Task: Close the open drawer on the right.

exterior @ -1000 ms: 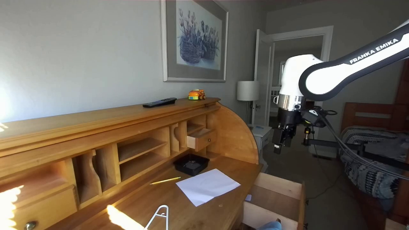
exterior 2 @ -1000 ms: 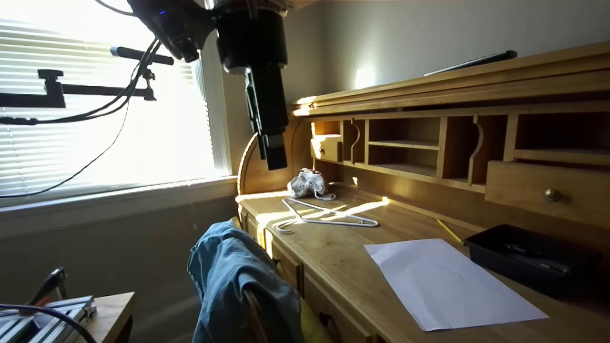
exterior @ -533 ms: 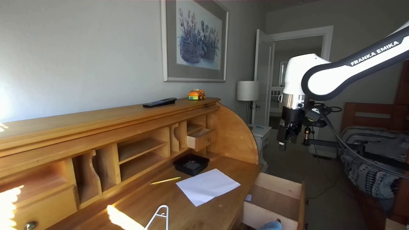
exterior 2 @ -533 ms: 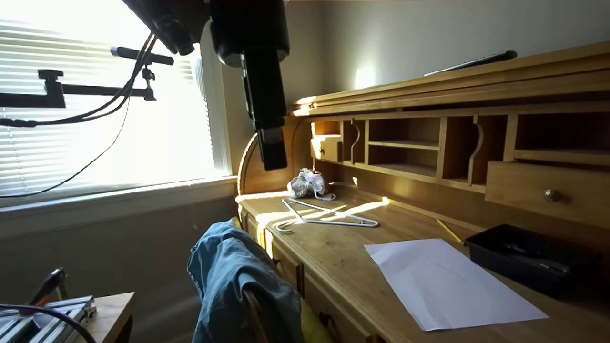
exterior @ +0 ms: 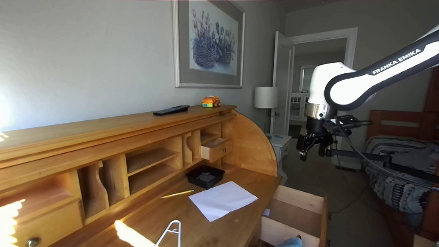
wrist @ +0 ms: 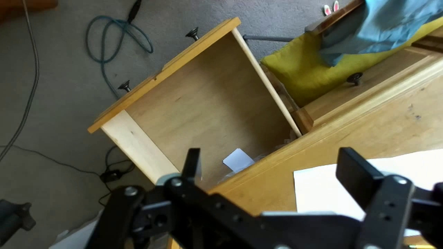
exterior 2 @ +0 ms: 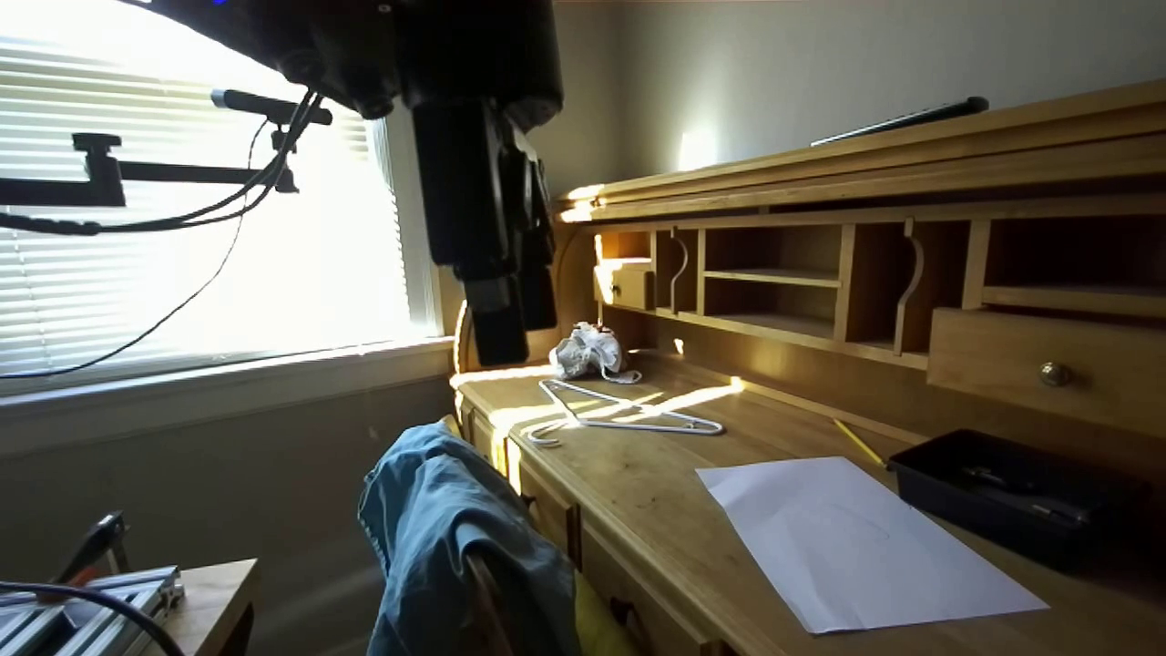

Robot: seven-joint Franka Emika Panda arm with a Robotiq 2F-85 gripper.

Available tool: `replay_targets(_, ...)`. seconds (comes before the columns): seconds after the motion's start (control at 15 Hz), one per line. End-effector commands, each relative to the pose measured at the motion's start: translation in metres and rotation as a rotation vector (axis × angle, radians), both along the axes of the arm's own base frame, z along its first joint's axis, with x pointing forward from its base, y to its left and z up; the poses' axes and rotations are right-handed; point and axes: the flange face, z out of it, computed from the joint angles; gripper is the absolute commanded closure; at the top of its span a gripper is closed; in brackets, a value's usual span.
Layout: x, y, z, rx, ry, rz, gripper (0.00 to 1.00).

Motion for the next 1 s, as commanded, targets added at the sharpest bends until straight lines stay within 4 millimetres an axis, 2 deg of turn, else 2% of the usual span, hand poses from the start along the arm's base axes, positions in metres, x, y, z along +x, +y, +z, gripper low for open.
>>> replay_targets(0.0, -0.007, -0.013, -0.027, 0.078, -0.030, -0.181, 0.00)
replay_targets(0.27, -0.020, -0.035, -0.060, 0.104, -0.071, -0.378, 0.00)
replay_targets(0.53, -0.033, -0.057, -0.087, 0.143, -0.210, -0.514, 0.00)
replay_targets(0.67, -0.022, -0.072, -0.098, 0.151, -0.231, -0.557, 0.00)
replay_targets(0.93, -0.027, -0.088, -0.134, 0.166, -0.195, -0.656, 0.00)
